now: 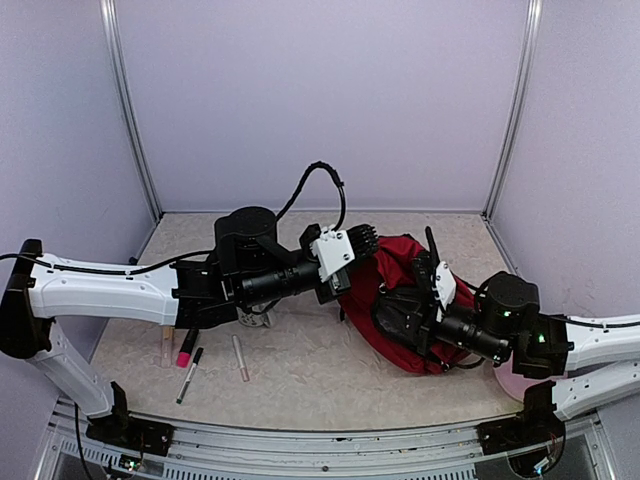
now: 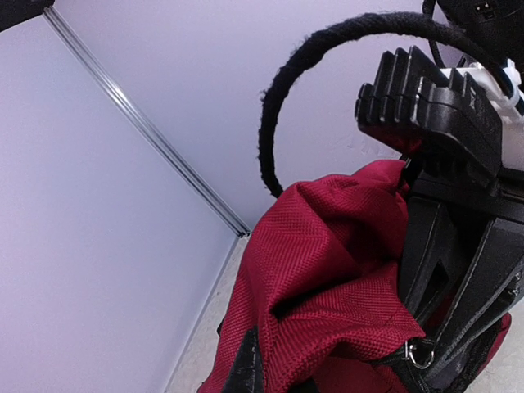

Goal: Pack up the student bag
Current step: Zip the student bag into the largest pocket of the bag.

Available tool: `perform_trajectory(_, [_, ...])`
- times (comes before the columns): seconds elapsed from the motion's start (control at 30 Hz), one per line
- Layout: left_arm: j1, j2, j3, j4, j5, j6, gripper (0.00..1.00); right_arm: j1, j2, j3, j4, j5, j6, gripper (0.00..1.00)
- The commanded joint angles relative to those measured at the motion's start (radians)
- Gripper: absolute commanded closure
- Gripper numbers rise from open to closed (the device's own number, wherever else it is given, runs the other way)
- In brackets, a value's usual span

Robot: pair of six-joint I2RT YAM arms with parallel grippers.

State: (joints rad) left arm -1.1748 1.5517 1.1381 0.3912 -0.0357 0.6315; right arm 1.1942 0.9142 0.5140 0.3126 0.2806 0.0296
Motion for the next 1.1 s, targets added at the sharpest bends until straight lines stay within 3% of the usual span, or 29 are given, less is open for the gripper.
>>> perform_trajectory(0.0, [-0.021, 0.004, 0.045, 0.071, 0.026, -0.017, 1.0, -0.016, -0.016, 0.05, 0.056, -0.01, -0.037, 0.74])
perform_trajectory(0.3, [-0.022, 0.0, 0.048, 0.071, 0.038, -0.018, 1.0, -0.065, -0.057, 0.059, 0.034, 0.0, -0.059, 0.67])
perform_trajectory(0.37, [-0.023, -0.001, 0.048, 0.071, 0.043, -0.023, 1.0, -0.079, -0.054, 0.07, 0.027, -0.03, -0.068, 0.71])
perform_trajectory(0.6, [-0.023, 0.006, 0.05, 0.079, 0.045, -0.03, 1.0, -0.079, -0.015, 0.091, 0.016, -0.167, -0.09, 0.99])
perform_trajectory(0.8, [0.01, -0.001, 0.069, 0.065, 0.051, -0.054, 1.0, -0.08, -0.082, 0.029, -0.041, -0.266, -0.034, 1.0])
perform_trajectory(1.07, [0.055, 0.04, 0.168, -0.011, -0.041, -0.034, 1.0, -0.081, -0.121, -0.03, -0.189, -0.338, 0.107, 1.0])
